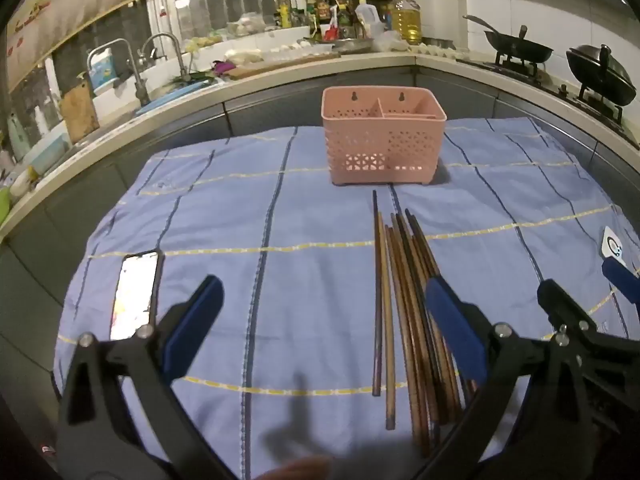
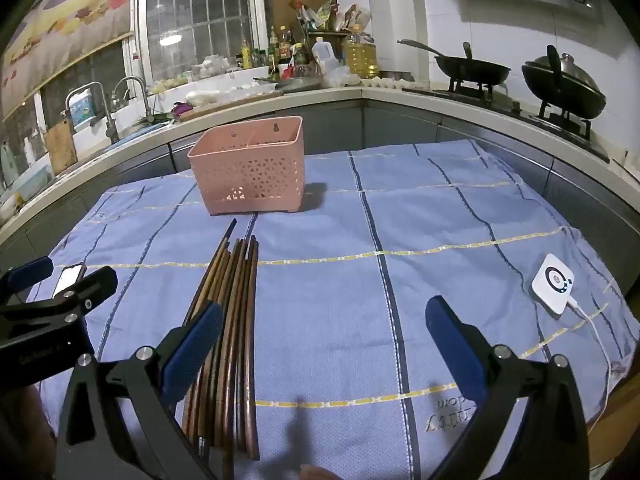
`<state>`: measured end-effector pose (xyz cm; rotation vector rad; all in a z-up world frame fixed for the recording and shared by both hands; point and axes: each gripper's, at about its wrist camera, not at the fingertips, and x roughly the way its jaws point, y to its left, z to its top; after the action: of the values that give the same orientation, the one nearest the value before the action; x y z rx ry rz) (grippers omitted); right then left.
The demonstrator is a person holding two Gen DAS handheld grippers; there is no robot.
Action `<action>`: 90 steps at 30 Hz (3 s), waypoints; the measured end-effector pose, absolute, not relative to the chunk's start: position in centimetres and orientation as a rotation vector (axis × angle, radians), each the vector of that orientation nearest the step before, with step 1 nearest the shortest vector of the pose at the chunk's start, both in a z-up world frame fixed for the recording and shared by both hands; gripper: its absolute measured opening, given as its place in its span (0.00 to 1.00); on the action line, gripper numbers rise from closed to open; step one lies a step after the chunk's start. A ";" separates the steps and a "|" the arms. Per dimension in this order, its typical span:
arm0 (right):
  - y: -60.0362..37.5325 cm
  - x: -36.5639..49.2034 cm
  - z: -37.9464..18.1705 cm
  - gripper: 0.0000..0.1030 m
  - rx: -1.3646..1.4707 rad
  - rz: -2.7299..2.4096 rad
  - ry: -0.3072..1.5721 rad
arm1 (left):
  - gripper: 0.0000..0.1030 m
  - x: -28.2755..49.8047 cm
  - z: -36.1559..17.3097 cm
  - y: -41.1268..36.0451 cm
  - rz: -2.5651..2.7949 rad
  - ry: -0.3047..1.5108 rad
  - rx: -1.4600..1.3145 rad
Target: Organize utensils
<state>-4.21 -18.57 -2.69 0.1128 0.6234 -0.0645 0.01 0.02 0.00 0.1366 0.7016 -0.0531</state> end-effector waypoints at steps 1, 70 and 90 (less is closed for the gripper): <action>-18.6 -4.2 -2.7 0.97 0.113 -0.064 0.624 | 0.94 0.0 0.0 0.0 -0.053 0.702 0.138; -18.9 -3.2 -4.2 0.97 0.138 -0.075 0.673 | 0.94 -4.4 -1.6 0.9 -0.140 0.628 0.060; -19.4 -4.1 -3.9 0.97 0.150 -0.081 0.691 | 0.94 -6.8 -0.1 2.3 -0.157 0.553 0.004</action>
<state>-4.13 -19.38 -3.85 0.1498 0.6912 -0.0811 -6.80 2.30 -0.14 0.0043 0.5527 -0.1571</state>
